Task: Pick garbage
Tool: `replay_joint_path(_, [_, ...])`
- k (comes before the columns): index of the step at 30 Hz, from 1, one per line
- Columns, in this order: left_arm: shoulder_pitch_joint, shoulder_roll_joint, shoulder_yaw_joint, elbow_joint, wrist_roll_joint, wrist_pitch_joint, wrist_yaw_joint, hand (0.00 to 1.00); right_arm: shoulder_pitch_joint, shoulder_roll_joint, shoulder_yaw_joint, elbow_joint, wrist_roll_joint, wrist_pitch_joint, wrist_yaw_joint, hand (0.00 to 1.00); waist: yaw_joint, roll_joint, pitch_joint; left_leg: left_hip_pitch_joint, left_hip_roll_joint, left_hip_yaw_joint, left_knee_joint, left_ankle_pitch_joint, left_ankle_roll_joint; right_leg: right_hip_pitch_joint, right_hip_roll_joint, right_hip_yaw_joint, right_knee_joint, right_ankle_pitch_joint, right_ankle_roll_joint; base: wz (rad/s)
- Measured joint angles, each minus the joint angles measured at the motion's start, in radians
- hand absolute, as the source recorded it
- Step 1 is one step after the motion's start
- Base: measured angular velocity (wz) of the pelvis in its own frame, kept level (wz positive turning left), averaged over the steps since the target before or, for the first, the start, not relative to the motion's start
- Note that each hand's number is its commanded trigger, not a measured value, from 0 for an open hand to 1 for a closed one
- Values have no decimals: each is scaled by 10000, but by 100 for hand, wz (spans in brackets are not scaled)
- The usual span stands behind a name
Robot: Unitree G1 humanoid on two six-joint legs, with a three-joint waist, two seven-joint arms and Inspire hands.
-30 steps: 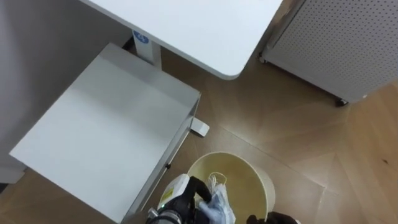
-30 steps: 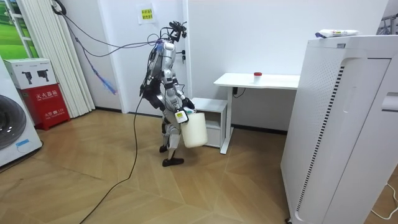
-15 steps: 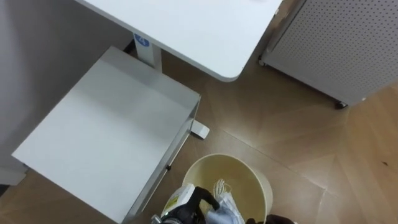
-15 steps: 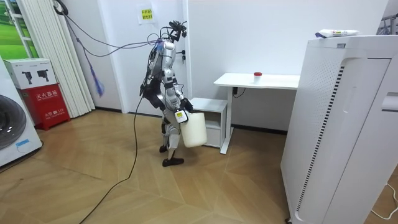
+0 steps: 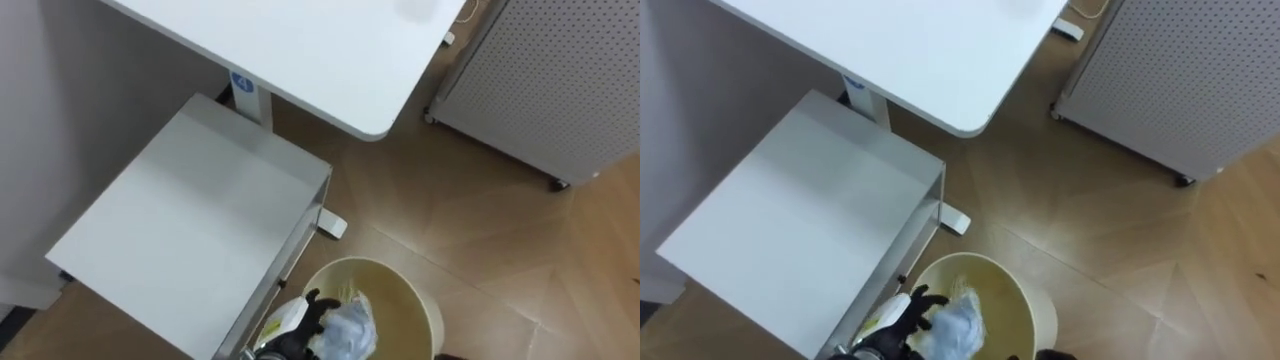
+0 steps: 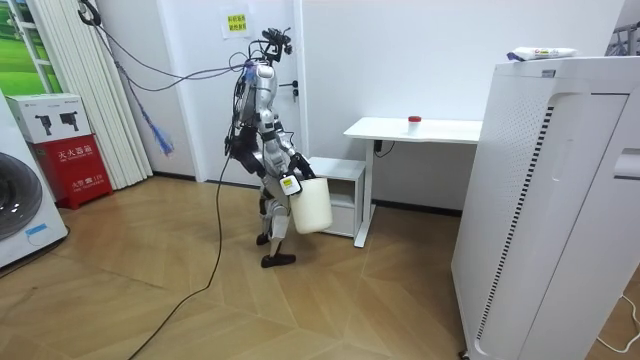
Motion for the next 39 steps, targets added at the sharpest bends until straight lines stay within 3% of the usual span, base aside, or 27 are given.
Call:
replay_joint_path(4, [367,255,-15,-37,425,-1,-232,0,225,-73,-65,93,166,-11,346,100,27,140,6,564,56,9,-106,-47,-37,608,53,-59,-200,2,-2,-1])
replay_joint_path(8, [749,325,-39,-46,436,-9,-524,0,565,-305,-190,106,196,-127,496,100,28,398,-8,1355,-110,111,-429,-48,-49,1242,-55,42,-308,-78,72,-1])
replay_joint_path(14, [1074,522,-48,-728,886,-107,-1122,0,663,-365,-891,585,167,-110,1125,100,248,384,-17,2264,-232,134,-598,-161,-205,1805,23,383,-346,-177,82,-17])
replay_joint_path(16, [1190,616,51,-1066,1025,-163,-1202,0,672,-369,-1012,773,166,-100,1246,100,362,370,-21,2615,-262,117,-704,-226,-280,2025,172,641,-484,-148,80,-47])
replay_joint_path(19, [1385,794,166,-1553,1036,-257,-1286,0,689,-434,-1141,736,-162,-7,1341,100,575,375,-70,3152,-431,-461,-921,-400,-477,2342,579,1247,-821,-1,71,-72])
replay_joint_path(21, [1400,933,303,-1666,1023,-354,-1309,0,678,-446,-1232,710,-550,67,1391,100,513,353,-98,3622,-575,-871,-1292,-423,-562,2740,851,1672,-1212,204,60,-63])
replay_joint_path(23, [1474,1073,353,-2062,1024,-439,-1312,0,760,-501,-1409,622,-649,101,1369,100,532,354,-136,3928,-580,-951,-1473,-478,-625,2970,987,1903,-1429,281,63,-45])
replay_joint_path(25, [1550,1193,520,-2440,1019,-686,-1273,0,976,-557,-1536,401,-839,108,1275,100,526,342,-195,4248,-569,-879,-1726,-479,-627,3250,1050,2008,-1698,360,71,-27])
replay_joint_path(26, [1680,1201,749,-2589,1005,-868,-1174,0,1096,-620,-1615,358,-920,110,1221,100,544,337,-263,4488,-570,-835,-1863,-480,-629,3468,1069,2071,-1869,387,73,-22])
replay_joint_path(29, [2306,1497,1240,-3451,1068,-976,-1178,0,1572,-672,-2136,31,-1044,105,1189,100,562,320,-408,5108,-589,-782,-2213,-504,-658,4037,1119,2218,-2255,408,106,-17])
replay_joint_path(31, [2820,1734,1693,-4448,1211,-983,-1176,0,1947,-653,-2540,-222,-1176,94,1184,100,574,312,-416,5387,-571,-755,-2361,-525,-661,4283,1167,2297,-2518,456,135,-10])
replay_joint_path(33, [3302,2001,2055,-5598,1204,-1064,-1132,0,2331,-648,-2841,-462,-1406,95,1067,100,808,309,-440,5762,-579,-626,-2586,-559,-642,4569,1188,2436,-2738,508,171,-23])
replay_joint_path(35, [3393,2085,2300,-5948,1223,-1195,-932,0,2366,-624,-2847,-480,-1498,101,997,100,941,278,-434,6004,-588,-408,-2680,-609,-621,4670,1186,2499,-2737,519,189,-41])
replay_joint_path(37, [3540,2007,2683,-6157,1229,-1262,-741,0,2389,-575,-2867,-508,-1666,93,976,100,1270,223,-467,6384,-584,54,-2889,-620,-613,4697,1197,2501,-2715,588,196,-70])
replay_joint_path(39, [3731,1922,3144,-6389,1230,-1345,-471,0,2386,-573,-2893,-693,-1923,92,983,100,1609,219,-485,6571,-582,205,-2887,-728,-582,4673,1186,2293,-2721,750,188,-79])
